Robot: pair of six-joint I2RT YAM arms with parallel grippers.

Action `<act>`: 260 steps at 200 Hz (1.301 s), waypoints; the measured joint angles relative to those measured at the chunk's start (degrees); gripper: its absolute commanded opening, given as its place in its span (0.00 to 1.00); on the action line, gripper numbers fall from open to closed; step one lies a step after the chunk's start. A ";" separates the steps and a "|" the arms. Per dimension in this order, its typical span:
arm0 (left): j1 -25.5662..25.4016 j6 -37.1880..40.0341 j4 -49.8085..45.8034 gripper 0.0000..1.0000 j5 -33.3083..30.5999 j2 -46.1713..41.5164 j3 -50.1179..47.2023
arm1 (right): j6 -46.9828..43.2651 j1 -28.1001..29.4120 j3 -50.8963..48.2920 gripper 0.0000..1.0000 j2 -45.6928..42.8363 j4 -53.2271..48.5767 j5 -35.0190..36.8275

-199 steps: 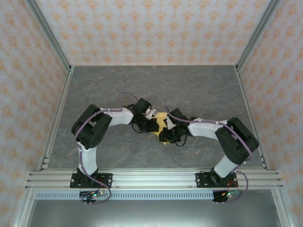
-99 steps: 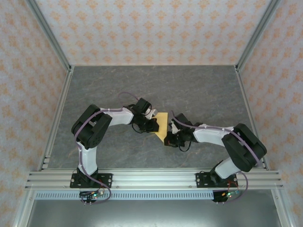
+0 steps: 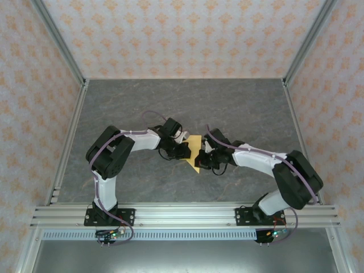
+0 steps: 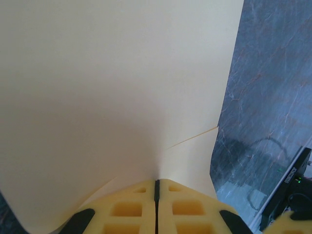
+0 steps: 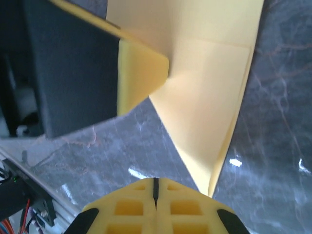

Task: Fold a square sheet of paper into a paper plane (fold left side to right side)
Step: Third fold the triangle at the center of the table.

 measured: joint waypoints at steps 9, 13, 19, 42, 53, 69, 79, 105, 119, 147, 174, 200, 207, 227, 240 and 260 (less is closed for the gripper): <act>0.00 0.00 0.00 0.06 0.00 0.00 0.00 | 0.22 0.02 0.28 0.00 1.57 0.33 0.20; 0.00 0.00 0.00 0.06 0.00 0.00 0.00 | 0.35 0.02 0.28 0.00 2.36 0.46 0.37; 0.00 0.00 0.00 0.06 0.00 0.00 0.00 | 0.42 0.02 0.28 0.00 3.39 0.37 0.55; 0.00 0.00 0.00 0.07 -0.02 -0.07 0.00 | 0.66 0.00 0.28 0.00 5.73 -0.13 1.31; 0.00 -0.02 0.00 0.09 -0.09 -0.13 0.00 | 0.63 0.02 0.28 0.00 5.75 -0.24 1.62; -0.02 -0.11 0.00 0.13 -0.28 -0.22 -0.02 | 0.61 0.02 0.28 0.00 5.75 -0.39 1.88; -0.11 -0.04 -0.02 0.14 -0.61 -0.68 -0.11 | 0.59 0.02 0.28 0.00 5.75 -0.44 2.08; -0.28 -0.07 -0.83 0.10 -3.13 -4.68 -1.81 | 0.59 0.02 0.28 0.00 5.75 -0.63 2.38; -0.39 -0.07 -1.44 0.06 -3.54 -8.13 -2.93 | 0.59 0.11 0.28 0.00 5.79 -0.63 2.56; -1.75 -0.50 -1.46 0.01 -3.39 -12.37 -4.00 | 0.57 0.13 0.48 0.00 5.97 -0.85 2.73; -4.20 -1.49 -0.55 0.00 -2.95 -12.17 -4.81 | 0.35 0.15 1.07 0.00 6.34 -1.53 2.71; -5.25 -2.51 0.52 0.00 -2.58 -9.90 -4.90 | 0.13 0.20 1.44 0.00 6.56 -2.08 2.73; -5.25 -2.64 0.81 0.00 -2.58 -9.11 -4.90 | 0.13 0.24 1.46 0.00 6.56 -2.14 2.75; -5.20 -3.26 1.55 0.00 -2.45 -7.04 -4.90 | 0.13 0.39 1.55 0.00 6.56 -2.23 3.02; -5.20 -3.54 1.88 0.00 -2.34 -5.99 -4.90 | 0.13 0.50 1.57 0.00 6.56 -2.23 3.17; -5.25 -3.69 2.86 0.00 -1.70 -5.33 -4.90 | 0.13 0.52 1.81 0.00 6.78 -2.54 3.17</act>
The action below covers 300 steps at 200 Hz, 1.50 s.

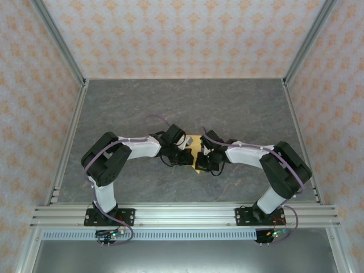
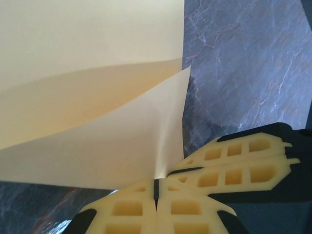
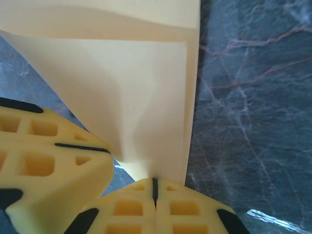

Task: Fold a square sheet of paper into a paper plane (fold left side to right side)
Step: Third fold the triangle at the center of the table.

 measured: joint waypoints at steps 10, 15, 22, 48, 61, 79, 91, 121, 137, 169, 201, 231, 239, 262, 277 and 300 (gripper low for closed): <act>0.00 -0.02 0.46 0.00 0.17 0.00 0.00 | 0.00 0.04 0.13 0.00 0.11 -0.13 0.00; 0.00 -0.02 0.72 0.00 0.17 0.00 0.00 | -0.02 0.09 0.20 0.00 0.15 -0.22 0.00; 0.00 0.00 1.11 0.00 0.15 0.00 0.00 | -0.04 0.09 0.28 0.00 0.15 -0.33 0.07; 0.00 0.02 1.75 0.00 0.15 0.66 0.00 | -0.24 0.26 0.39 0.00 0.24 -0.55 0.44; 0.00 0.04 1.79 0.00 0.11 1.42 0.00 | -0.39 0.26 0.50 0.00 0.26 -0.72 0.46; 0.09 0.13 2.05 0.00 0.15 2.14 0.00 | -0.61 0.37 0.61 0.00 0.26 -0.90 0.76; 0.11 0.26 2.14 0.00 0.07 2.14 -0.04 | -0.68 0.50 0.68 0.00 0.26 -1.03 0.98; 0.13 0.50 3.08 0.00 -0.35 2.05 -0.68 | -0.98 0.63 0.90 0.00 0.31 -1.44 1.51; 0.31 0.68 3.61 0.00 -0.52 1.90 -1.01 | -1.20 0.87 1.29 0.00 0.50 -2.01 1.88; 0.74 1.77 4.48 0.00 -0.28 1.81 -1.57 | -1.51 1.16 1.64 0.00 0.66 -2.75 2.51; 2.08 3.32 4.50 0.00 -0.02 1.81 -1.66 | -1.51 1.22 1.86 0.00 0.92 -2.54 2.71; 4.17 4.74 4.48 0.00 0.46 1.81 -1.77 | -1.53 1.27 1.88 0.00 1.07 -1.55 2.99; 4.74 5.11 4.42 0.00 0.48 1.79 -1.77 | -1.55 1.27 1.92 0.00 1.18 -1.46 3.02; 6.10 6.36 3.98 0.00 0.61 1.79 -1.62 | -1.75 1.27 2.05 0.00 1.36 -1.31 3.04; 6.71 7.13 3.23 0.00 0.52 1.81 -1.29 | -1.92 1.27 2.10 0.00 1.38 -1.29 3.06; 8.13 8.33 2.19 0.00 0.35 1.81 -0.85 | -1.99 1.27 2.10 0.00 1.38 -1.29 3.06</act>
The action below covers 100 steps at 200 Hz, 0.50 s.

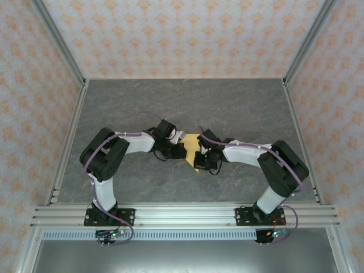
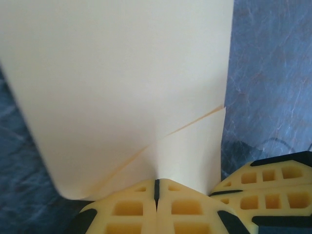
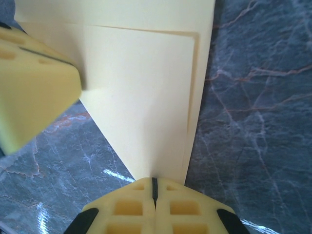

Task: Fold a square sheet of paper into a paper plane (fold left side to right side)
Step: Third fold the triangle at the center of the table.

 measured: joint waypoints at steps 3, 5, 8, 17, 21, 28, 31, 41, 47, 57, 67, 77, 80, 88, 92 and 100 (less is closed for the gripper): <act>0.28 0.17 -0.17 0.00 -0.02 0.04 0.09 | -0.07 0.00 0.00 0.00 0.00 0.00 0.00; 0.42 0.35 -0.33 0.00 -0.04 0.07 0.13 | -0.13 0.00 0.00 0.00 0.00 0.00 0.00; 0.70 0.50 -0.50 0.00 -0.04 0.09 0.26 | -0.15 0.00 0.00 0.00 0.00 0.00 0.00; 1.55 1.03 -1.14 0.00 0.15 0.44 0.79 | -0.17 0.00 0.00 0.00 0.00 0.00 0.00; 1.81 1.11 -1.40 0.00 0.28 0.57 1.01 | -0.20 0.00 0.00 0.00 0.00 0.02 0.00; 2.21 1.38 -1.86 0.00 0.50 0.83 1.42 | -0.35 0.00 0.00 0.00 0.00 0.04 0.00; 2.45 1.46 -2.10 0.00 0.72 1.01 1.64 | -0.37 0.00 0.00 0.00 0.00 0.09 0.02; 2.89 1.86 -2.78 0.00 1.31 1.44 2.29 | -0.39 0.00 0.00 0.00 0.02 0.31 0.17; 3.19 2.12 -3.23 0.00 1.55 1.77 2.78 | -0.39 0.00 0.00 0.00 0.04 0.50 0.33; 3.69 2.45 -4.02 0.00 1.88 2.34 3.65 | -0.42 0.00 0.00 0.00 0.11 0.85 0.48; 4.33 2.56 -4.46 0.00 2.19 2.80 4.33 | -0.46 0.00 0.00 0.00 0.13 1.14 0.74; 5.14 2.67 -4.61 0.00 2.34 3.06 4.72 | -0.57 0.00 0.00 0.00 0.17 1.31 0.87; 5.35 2.73 -4.63 0.00 2.36 3.10 4.74 | -0.57 0.00 0.00 0.00 0.17 1.33 0.87; 6.05 2.86 -4.63 0.00 2.27 3.13 4.85 | -0.59 0.00 0.00 0.00 0.17 1.33 0.87; 6.47 2.95 -4.63 0.00 2.19 3.13 4.90 | -0.59 0.00 0.00 0.00 0.17 1.33 0.92; 7.41 3.04 -4.63 0.00 1.92 3.13 4.96 | -0.61 0.00 0.04 0.00 0.17 1.31 0.94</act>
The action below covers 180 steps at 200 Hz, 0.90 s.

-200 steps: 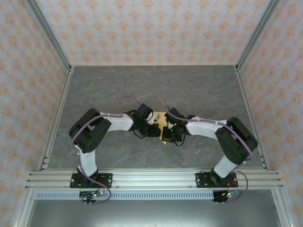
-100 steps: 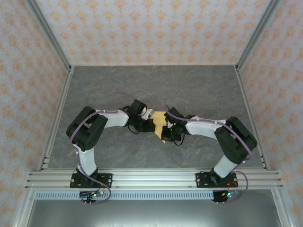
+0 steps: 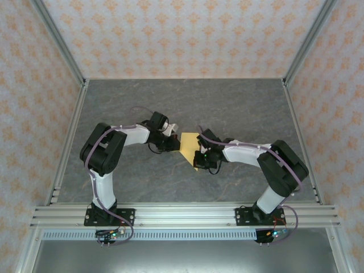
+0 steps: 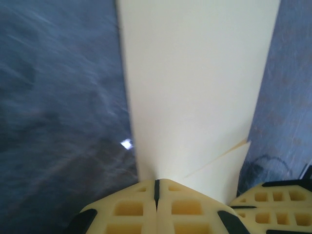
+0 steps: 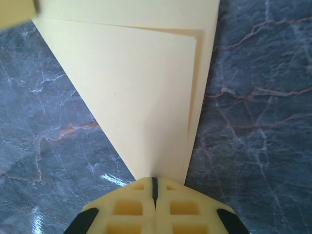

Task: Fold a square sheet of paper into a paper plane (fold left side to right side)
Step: Third fold the triangle at the center of the table.

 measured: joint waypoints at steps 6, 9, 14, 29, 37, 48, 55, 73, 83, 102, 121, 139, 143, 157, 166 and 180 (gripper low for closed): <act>0.72 0.15 0.00 0.00 -0.13 0.00 0.00 | -0.13 0.00 0.07 0.00 0.04 -0.09 0.02; 0.98 0.22 -0.02 0.00 -0.09 0.00 0.00 | -0.17 0.00 0.07 0.00 0.07 -0.09 0.02; 1.31 0.37 -0.09 0.00 0.00 0.00 0.00 | -0.24 0.00 0.09 0.00 0.07 -0.11 0.02; 1.51 0.76 -0.70 0.00 -0.02 0.00 0.31 | -0.42 0.00 0.26 0.00 0.15 -0.31 0.02; 1.51 0.79 -0.70 0.00 0.02 -0.04 0.31 | -0.46 0.00 0.37 0.00 0.20 -0.46 0.02; 1.51 0.76 -0.61 0.00 0.00 -0.28 0.11 | -0.59 0.02 0.44 0.00 0.22 -0.52 0.02; 1.68 0.72 -0.20 0.00 -0.59 -0.92 -0.50 | -0.59 0.02 0.44 0.00 0.22 -0.50 0.00; 2.86 0.26 0.55 0.00 -2.64 -4.39 -3.23 | -0.57 0.00 0.44 0.00 0.22 -0.48 -0.13; 2.97 -0.33 0.63 0.00 -3.50 -6.49 -4.15 | -0.57 0.00 0.48 0.00 0.22 -0.48 -0.13; 0.20 -1.20 1.49 0.00 -3.93 -9.22 -4.35 | -0.57 0.00 0.72 0.00 0.26 -0.72 -0.13; -3.89 -2.45 3.56 0.00 -3.87 -9.53 -4.33 | -0.57 0.00 1.03 0.00 0.44 -1.09 -0.13; -6.10 -3.65 5.01 0.00 -3.61 -7.96 -4.22 | -0.59 0.02 1.16 0.00 0.48 -1.31 -0.13; -6.25 -3.72 5.25 0.00 -3.63 -7.39 -4.09 | -0.59 0.02 1.20 0.00 0.48 -1.33 -0.13; -6.54 -4.24 5.79 0.00 -3.63 -4.74 -3.41 | -0.59 0.00 1.22 0.00 0.48 -1.49 -0.13; -6.56 -4.48 5.88 0.00 -3.63 -3.13 -2.95 | -0.57 0.00 1.22 0.00 0.48 -1.53 -0.13; -6.54 -4.90 6.05 0.00 -3.28 -1.33 -2.29 | -0.57 0.00 1.22 0.00 0.48 -1.57 -0.13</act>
